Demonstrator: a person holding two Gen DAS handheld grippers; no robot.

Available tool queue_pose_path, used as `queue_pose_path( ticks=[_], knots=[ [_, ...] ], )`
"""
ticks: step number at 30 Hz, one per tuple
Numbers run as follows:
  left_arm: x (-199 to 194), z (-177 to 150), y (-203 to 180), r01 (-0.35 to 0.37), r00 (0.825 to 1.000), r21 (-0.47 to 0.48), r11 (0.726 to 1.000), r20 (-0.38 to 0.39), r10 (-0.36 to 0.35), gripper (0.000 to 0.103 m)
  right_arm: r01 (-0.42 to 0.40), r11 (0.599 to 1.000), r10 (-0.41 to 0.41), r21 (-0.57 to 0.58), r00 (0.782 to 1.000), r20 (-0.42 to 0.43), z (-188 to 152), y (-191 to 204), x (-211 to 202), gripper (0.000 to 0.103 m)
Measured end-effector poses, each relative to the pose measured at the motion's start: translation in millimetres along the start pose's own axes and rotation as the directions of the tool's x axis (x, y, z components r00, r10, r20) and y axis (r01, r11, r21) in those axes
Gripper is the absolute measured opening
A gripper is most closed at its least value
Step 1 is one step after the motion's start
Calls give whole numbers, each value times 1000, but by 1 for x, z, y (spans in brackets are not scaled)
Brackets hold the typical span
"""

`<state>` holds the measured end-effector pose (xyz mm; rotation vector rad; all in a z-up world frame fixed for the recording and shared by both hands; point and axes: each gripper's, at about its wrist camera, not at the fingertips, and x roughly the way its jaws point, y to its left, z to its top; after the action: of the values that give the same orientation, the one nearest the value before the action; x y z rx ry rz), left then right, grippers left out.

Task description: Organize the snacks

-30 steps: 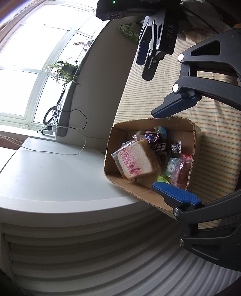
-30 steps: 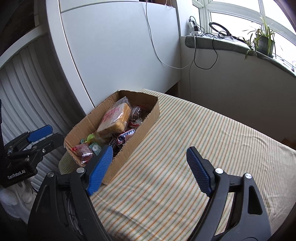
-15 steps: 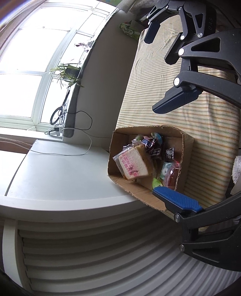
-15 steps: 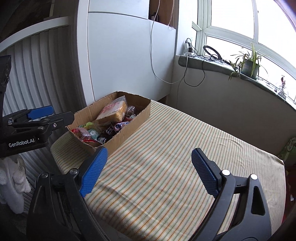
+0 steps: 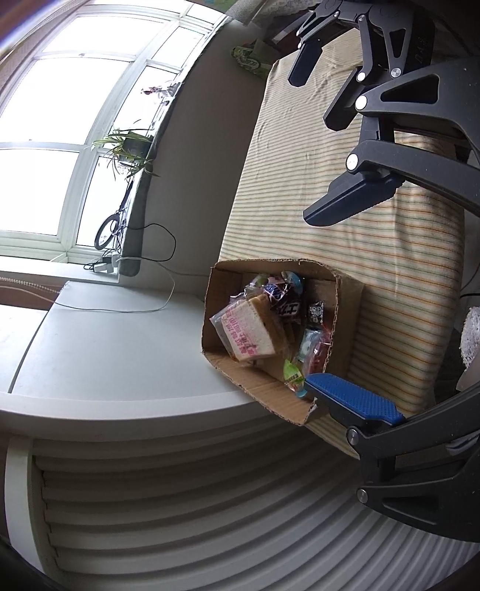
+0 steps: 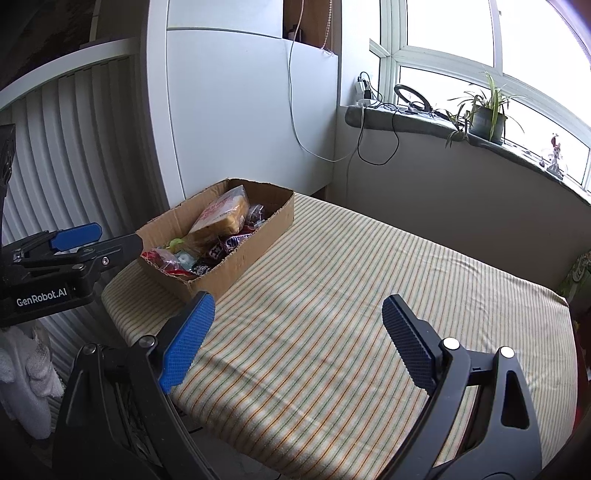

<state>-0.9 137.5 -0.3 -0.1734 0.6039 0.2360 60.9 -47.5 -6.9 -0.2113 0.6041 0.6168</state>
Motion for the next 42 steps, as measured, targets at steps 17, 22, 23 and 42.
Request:
queue_pose_path(
  ticks=[17, 22, 23, 42],
  knots=[
    [-3, -4, -9, 7, 1000, 1, 1000, -5, -7, 82, 9, 999, -9, 33, 1000, -8, -6, -10, -4, 94],
    [-2, -5, -10, 8, 1000, 0, 1000, -6, -8, 82, 13, 999, -13, 33, 1000, -12, -7, -9, -3, 94],
    [-2, -5, -11, 7, 1000, 1, 1000, -5, -7, 82, 13, 999, -13, 34, 1000, -12, -7, -9, -3, 94],
    [-3, -6, -12, 0, 1000, -3, 1000, -2, 0, 82, 12, 999, -12, 39, 1000, -13, -8, -10, -3, 94]
  ],
)
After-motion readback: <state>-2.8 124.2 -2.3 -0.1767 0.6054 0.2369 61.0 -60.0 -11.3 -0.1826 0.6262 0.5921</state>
